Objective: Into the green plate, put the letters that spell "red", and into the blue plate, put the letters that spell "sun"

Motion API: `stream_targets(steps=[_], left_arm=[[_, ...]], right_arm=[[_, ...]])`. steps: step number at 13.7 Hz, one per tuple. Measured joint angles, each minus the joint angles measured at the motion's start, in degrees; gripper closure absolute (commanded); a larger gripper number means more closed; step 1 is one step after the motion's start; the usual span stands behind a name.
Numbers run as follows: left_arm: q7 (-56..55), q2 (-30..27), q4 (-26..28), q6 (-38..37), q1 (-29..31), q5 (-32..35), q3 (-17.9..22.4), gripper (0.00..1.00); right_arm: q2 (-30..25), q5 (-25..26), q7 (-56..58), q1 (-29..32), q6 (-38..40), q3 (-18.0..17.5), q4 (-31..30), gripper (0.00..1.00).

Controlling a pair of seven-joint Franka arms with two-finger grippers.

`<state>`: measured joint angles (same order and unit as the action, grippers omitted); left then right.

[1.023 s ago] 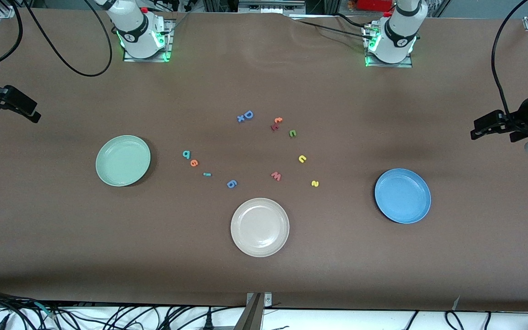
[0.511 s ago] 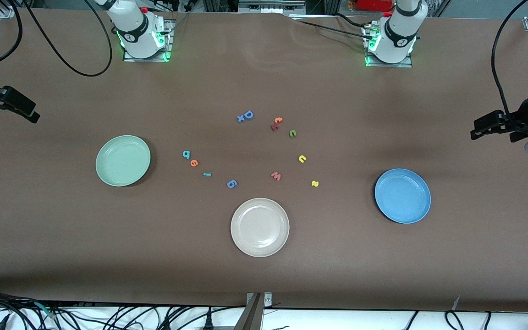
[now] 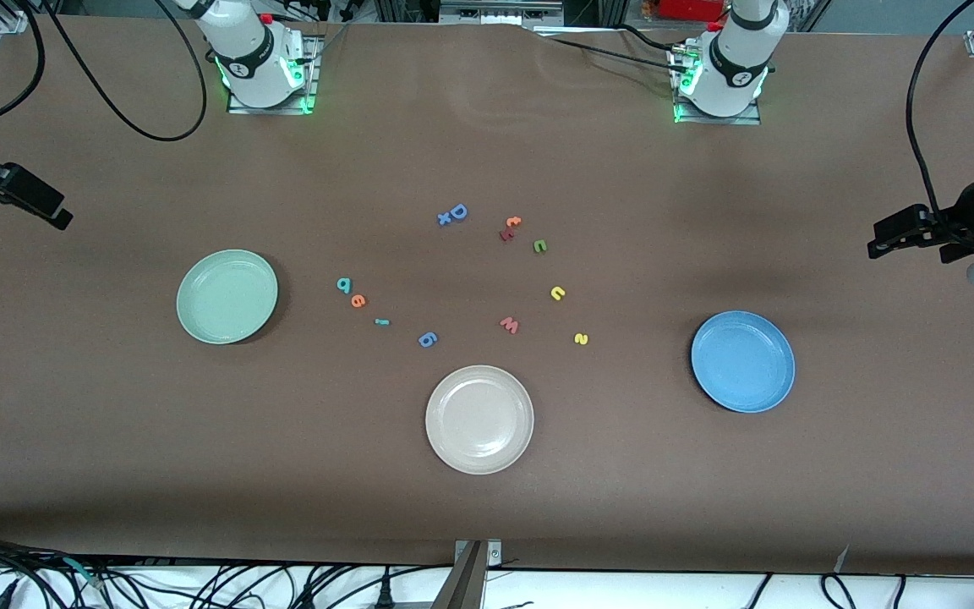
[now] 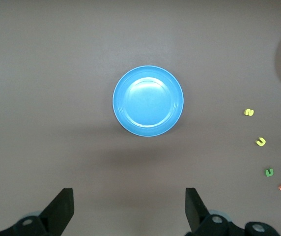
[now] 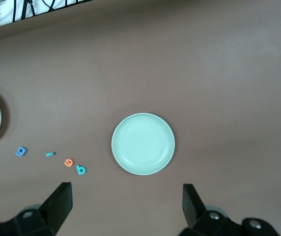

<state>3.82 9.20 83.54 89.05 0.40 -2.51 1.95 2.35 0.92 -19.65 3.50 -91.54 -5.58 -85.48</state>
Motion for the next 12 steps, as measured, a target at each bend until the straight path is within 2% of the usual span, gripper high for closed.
stream_targets(steps=[6,9,12], left_arm=[[0.0,0.2,0.0,0.0,0.0,0.0,0.0,0.00],[0.0,0.7,0.2,-0.1,0.1,0.0,0.1,0.00],[0.0,1.6,0.2,-0.1,0.3,0.0,0.1,0.00]], right_arm=[[4.5,-0.2,-19.7,-0.5,-3.3,-11.4,-1.6,0.02],[8.3,-0.2,-25.9,-0.7,-11.9,-16.2,-6.8,0.02],[9.7,-0.2,-28.2,-0.7,-23.7,-18.5,-16.0,0.02]])
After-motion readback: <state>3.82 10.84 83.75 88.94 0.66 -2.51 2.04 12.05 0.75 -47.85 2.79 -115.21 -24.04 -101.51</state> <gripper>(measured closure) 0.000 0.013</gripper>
